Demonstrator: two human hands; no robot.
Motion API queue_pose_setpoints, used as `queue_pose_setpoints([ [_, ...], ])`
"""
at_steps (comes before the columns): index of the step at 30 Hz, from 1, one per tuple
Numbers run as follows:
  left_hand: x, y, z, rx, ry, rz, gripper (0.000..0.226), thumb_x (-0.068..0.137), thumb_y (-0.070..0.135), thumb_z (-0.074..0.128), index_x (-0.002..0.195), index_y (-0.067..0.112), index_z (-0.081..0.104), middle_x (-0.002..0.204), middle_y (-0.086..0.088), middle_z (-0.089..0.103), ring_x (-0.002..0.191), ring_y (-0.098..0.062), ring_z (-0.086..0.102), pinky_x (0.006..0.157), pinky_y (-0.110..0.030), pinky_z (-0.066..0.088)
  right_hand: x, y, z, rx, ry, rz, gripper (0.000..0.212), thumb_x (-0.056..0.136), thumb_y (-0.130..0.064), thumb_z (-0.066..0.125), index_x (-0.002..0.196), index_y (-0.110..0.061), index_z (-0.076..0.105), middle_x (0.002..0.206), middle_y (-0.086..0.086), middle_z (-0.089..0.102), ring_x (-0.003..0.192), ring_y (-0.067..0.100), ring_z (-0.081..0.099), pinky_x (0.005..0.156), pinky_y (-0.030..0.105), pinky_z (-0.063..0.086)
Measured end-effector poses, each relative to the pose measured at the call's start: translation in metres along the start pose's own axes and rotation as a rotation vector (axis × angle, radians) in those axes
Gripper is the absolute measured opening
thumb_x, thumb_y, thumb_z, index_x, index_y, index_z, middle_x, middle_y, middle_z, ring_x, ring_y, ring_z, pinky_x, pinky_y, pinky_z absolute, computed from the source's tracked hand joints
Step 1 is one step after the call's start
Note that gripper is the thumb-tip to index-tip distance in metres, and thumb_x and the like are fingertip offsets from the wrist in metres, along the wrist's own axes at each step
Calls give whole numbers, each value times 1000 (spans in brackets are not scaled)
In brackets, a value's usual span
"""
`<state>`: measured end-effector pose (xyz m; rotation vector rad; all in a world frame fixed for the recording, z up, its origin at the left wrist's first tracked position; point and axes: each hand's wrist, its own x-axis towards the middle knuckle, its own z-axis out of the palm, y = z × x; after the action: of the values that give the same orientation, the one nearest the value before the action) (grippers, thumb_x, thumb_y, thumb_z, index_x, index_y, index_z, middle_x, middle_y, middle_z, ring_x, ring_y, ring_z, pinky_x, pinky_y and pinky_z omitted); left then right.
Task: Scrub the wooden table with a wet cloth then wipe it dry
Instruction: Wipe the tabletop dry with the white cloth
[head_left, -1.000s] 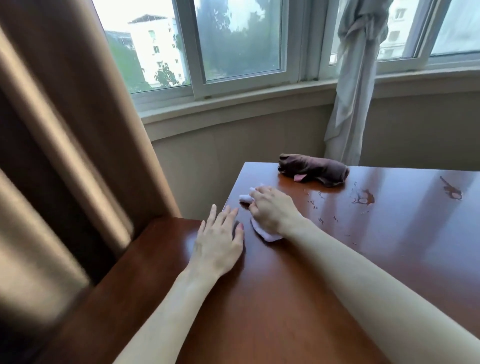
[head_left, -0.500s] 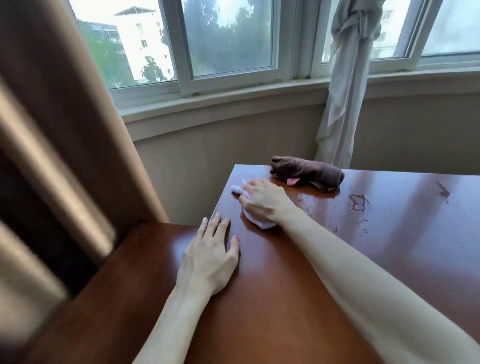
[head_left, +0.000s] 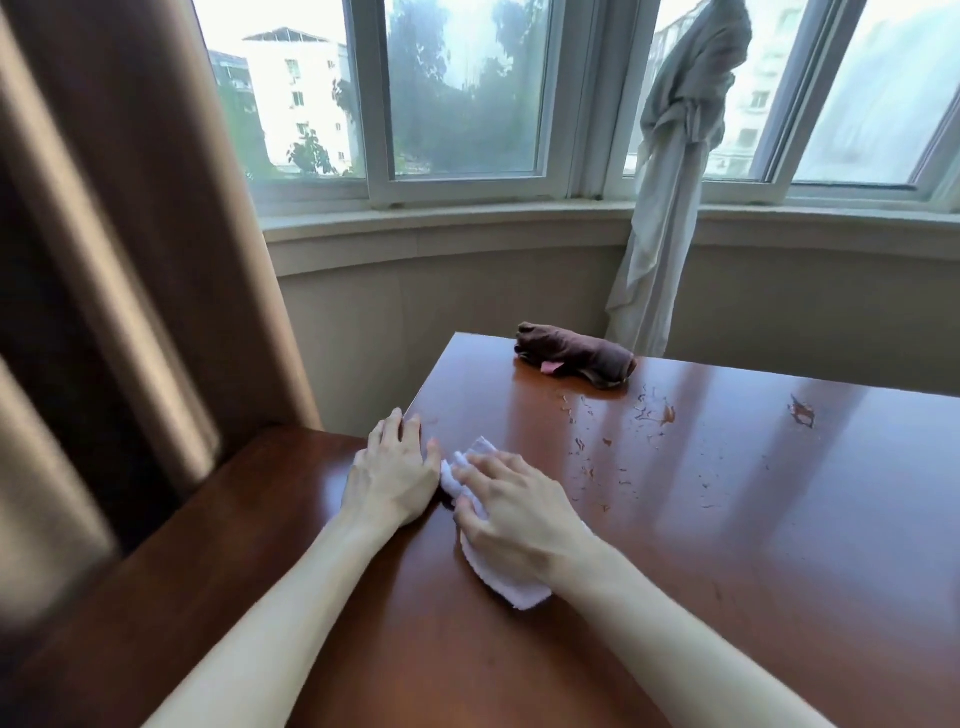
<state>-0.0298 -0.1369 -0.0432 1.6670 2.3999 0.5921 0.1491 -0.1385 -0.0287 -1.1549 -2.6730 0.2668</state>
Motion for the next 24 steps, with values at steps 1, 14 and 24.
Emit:
queue_pose_setpoints([
  [1, 0, 1, -1, 2, 5, 12, 51, 105, 42, 33, 151, 21, 34, 165, -7, 21, 151, -25, 21, 112, -47, 31, 10, 5, -3, 1, 3, 0, 51, 101, -40, 33, 150, -29, 46, 160, -10, 39, 151, 12, 23, 123, 39, 25],
  [14, 11, -2, 9, 3, 27, -27, 60, 102, 52, 26, 158, 34, 19, 168, 7, 9, 153, -14, 6, 118, -36, 22, 265, 95, 0, -107, -67, 129, 41, 92, -41, 21, 116, -35, 54, 126, 5, 58, 123, 31, 52, 90, 42, 43],
  [24, 12, -6, -1, -206, 5, -4, 59, 103, 44, 39, 158, 25, 27, 165, 7, 20, 151, -11, 17, 119, -32, 23, 242, 68, 19, -169, -57, -29, 59, 97, -38, 17, 146, -32, 48, 145, -1, 52, 140, 19, 39, 106, 40, 41],
])
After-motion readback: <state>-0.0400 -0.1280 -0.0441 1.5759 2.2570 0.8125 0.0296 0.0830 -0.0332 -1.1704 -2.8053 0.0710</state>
